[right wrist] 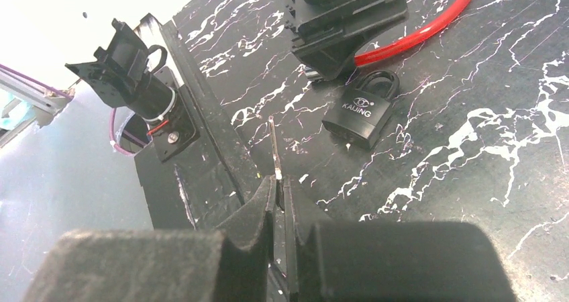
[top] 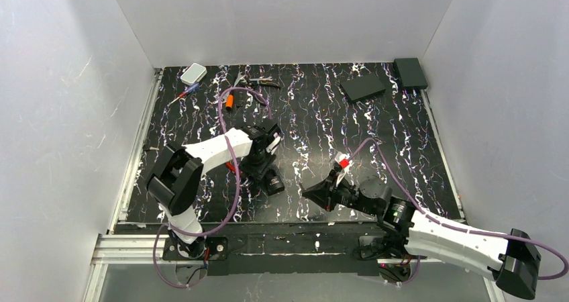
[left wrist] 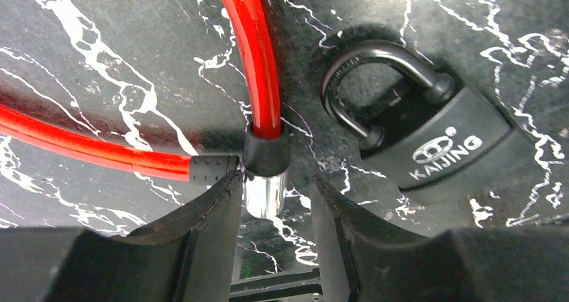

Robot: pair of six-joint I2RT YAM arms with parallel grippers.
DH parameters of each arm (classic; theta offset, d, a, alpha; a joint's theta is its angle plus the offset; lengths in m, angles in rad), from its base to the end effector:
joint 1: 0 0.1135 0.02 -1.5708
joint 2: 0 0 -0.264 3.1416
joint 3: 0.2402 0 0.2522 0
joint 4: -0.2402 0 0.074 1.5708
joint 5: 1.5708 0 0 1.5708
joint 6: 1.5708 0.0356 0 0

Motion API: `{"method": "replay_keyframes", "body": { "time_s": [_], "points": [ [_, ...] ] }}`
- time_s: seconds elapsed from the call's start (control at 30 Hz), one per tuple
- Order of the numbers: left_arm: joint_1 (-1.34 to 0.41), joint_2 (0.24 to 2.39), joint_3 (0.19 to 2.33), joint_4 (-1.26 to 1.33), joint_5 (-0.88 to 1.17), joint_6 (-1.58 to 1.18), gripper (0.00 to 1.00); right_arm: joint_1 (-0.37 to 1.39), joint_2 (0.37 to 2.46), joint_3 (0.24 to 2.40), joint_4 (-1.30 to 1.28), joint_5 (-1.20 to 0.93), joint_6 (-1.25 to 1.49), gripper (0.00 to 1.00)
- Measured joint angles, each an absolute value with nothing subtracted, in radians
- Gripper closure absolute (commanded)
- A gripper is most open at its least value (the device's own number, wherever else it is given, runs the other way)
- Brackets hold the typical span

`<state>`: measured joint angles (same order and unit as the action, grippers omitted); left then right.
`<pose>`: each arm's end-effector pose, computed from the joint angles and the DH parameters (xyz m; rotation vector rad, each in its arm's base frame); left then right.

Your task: Unlock with the key

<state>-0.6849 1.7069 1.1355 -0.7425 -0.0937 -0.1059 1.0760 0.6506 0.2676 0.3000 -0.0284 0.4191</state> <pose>0.2516 -0.2012 0.1872 0.8023 2.7543 -0.0186 0.0793 0.1490 0.2284 -0.5987 1.6845 1.1370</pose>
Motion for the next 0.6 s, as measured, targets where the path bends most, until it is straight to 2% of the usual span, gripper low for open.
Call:
{"method": "replay_keyframes", "body": {
  "time_s": [0.13, 0.27, 0.37, 0.6],
  "points": [
    [-0.679, 1.761, 1.158, -0.759, -0.107, -0.113, 0.64, 1.076, 0.605, 0.267, 0.265, -0.025, 0.416, 0.99],
    [-0.669, 1.791, 1.186, -0.784, -0.123, -0.126, 0.88, 1.076, 0.558, 0.264, 0.236, -0.024, 0.416, 0.99],
    [-0.660, 1.806, 1.208, -0.808, -0.120, -0.140, 0.99, 1.076, 0.533, 0.263, 0.224, -0.022, 0.416, 0.99],
    [-0.643, 1.810, 1.230, -0.836, -0.095, -0.200, 1.00, 1.076, 0.496, 0.263, 0.196, -0.019, 0.415, 0.99]
  ]
}}
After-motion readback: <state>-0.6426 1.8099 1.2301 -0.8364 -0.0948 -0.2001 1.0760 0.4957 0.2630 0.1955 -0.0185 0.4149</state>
